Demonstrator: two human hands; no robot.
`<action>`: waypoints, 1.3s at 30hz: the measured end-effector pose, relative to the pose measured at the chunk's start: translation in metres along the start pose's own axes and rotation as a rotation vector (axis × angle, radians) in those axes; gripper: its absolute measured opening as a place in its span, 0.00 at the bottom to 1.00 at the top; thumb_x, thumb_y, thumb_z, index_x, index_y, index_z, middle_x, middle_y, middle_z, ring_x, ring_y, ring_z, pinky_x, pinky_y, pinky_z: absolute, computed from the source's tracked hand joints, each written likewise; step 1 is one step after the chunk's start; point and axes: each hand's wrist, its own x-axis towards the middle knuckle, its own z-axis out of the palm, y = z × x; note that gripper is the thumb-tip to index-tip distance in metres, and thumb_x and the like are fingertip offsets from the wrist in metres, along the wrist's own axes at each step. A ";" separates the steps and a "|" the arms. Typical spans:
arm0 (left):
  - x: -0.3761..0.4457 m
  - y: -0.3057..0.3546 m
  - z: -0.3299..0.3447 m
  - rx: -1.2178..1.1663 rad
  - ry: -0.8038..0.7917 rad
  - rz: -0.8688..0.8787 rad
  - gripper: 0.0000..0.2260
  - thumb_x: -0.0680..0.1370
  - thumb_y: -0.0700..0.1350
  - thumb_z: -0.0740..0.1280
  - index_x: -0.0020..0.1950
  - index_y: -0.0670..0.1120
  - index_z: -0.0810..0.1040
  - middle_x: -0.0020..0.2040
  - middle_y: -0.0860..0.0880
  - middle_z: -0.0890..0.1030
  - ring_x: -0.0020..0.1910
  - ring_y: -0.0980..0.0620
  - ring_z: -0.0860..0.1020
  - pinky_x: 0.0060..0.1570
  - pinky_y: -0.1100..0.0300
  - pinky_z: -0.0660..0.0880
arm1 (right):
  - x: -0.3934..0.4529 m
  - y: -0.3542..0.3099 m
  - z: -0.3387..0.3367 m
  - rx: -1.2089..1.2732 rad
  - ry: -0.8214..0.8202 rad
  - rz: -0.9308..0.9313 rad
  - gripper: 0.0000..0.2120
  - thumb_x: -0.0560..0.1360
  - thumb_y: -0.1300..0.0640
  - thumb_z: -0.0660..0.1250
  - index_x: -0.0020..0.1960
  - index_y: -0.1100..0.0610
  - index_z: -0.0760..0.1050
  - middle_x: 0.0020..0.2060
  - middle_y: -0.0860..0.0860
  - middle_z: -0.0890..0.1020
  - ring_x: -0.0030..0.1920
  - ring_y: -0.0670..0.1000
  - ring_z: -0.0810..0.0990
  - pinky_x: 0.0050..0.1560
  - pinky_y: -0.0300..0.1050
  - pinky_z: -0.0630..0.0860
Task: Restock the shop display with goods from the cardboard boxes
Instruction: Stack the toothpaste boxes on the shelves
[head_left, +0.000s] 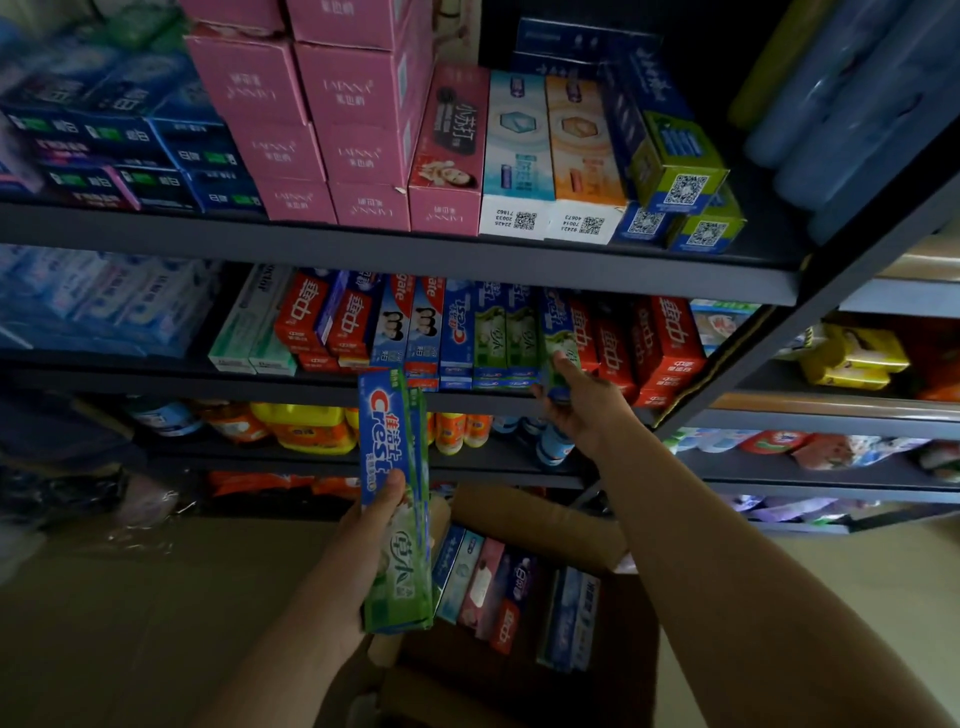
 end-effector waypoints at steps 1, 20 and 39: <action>0.002 0.000 0.001 -0.004 0.008 -0.010 0.21 0.83 0.46 0.53 0.71 0.34 0.64 0.69 0.32 0.68 0.66 0.35 0.69 0.52 0.53 0.66 | 0.001 0.000 -0.001 0.017 0.001 0.000 0.18 0.75 0.51 0.70 0.61 0.58 0.74 0.44 0.51 0.80 0.35 0.48 0.83 0.49 0.45 0.77; -0.008 -0.016 -0.003 -0.100 -0.155 0.061 0.08 0.77 0.51 0.66 0.50 0.49 0.73 0.45 0.48 0.79 0.36 0.52 0.80 0.32 0.61 0.71 | 0.012 0.010 0.016 0.388 0.239 0.144 0.10 0.78 0.59 0.66 0.57 0.62 0.74 0.46 0.53 0.81 0.43 0.47 0.82 0.32 0.36 0.79; -0.079 0.007 0.020 0.033 -0.203 0.062 0.18 0.76 0.60 0.64 0.61 0.52 0.72 0.49 0.47 0.79 0.46 0.49 0.79 0.40 0.57 0.74 | -0.141 0.103 0.005 -0.855 -0.260 -0.179 0.15 0.73 0.39 0.67 0.57 0.44 0.72 0.53 0.47 0.81 0.45 0.50 0.81 0.46 0.43 0.81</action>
